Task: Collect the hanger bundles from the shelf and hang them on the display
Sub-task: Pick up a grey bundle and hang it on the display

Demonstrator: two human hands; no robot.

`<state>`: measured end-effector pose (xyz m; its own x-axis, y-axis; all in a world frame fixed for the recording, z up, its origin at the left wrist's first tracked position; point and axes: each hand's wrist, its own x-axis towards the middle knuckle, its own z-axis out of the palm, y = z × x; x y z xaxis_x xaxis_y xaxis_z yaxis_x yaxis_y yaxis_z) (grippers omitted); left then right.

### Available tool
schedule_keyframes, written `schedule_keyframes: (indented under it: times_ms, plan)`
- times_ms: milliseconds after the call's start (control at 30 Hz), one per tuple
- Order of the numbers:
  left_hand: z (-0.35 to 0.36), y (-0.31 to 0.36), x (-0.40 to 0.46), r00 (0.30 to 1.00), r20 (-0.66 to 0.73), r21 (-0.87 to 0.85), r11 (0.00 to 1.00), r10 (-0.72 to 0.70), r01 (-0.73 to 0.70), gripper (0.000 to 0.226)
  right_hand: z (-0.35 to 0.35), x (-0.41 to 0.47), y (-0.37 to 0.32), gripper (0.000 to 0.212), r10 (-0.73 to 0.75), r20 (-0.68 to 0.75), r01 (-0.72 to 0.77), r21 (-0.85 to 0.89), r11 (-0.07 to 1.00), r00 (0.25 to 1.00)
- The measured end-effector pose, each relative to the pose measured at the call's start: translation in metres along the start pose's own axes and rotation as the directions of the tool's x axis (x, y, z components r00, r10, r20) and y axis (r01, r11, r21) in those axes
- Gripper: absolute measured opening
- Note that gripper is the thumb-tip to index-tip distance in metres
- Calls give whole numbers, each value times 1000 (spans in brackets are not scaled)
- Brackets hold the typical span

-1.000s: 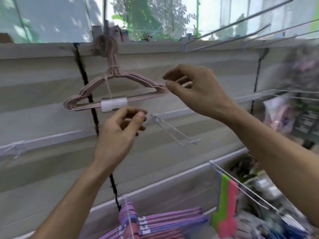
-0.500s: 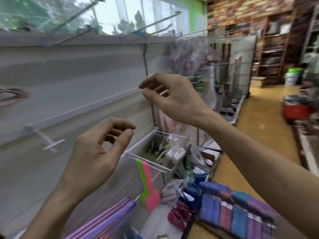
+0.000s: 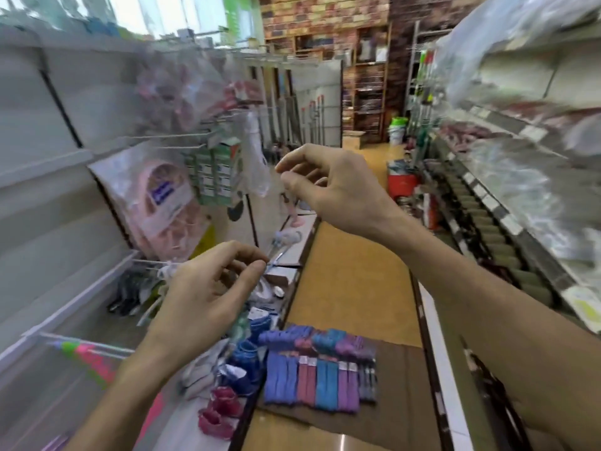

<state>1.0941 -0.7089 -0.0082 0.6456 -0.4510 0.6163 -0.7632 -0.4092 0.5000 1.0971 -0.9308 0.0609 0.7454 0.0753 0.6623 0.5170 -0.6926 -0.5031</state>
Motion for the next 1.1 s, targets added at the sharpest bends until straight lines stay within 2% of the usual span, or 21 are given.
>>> schedule_keyframes:
  times_ms: [267, 533, 667, 833, 1100]
  plan:
    - [82, -22, 54, 986, 168, -103, 994, 0, 18, 9, -32, -16, 99, 18, 207, -62, -211, -62, 976, 976]
    - [174, -90, 122, 937, 348, -220, 968, -38, 121, 12, -31, -19, 207, 16, 450, -90, -458, -106, 883, 888]
    - [223, -133, 161, 905, 418, -297, 931, -73, 212, 10, -21, -17, 265, 16, 575, -131, -588, -111, 801, 808]
    - [291, -192, 192, 855, 511, -310, 910, -83, 274, 9, 11, -35, 343, 20, 711, -180, -733, -138, 666, 680]
    - [424, -285, 174, 743, 649, -276, 859, -164, 431, 12, 82, -117, 477, 25, 856, -179, -873, -150, 464, 486]
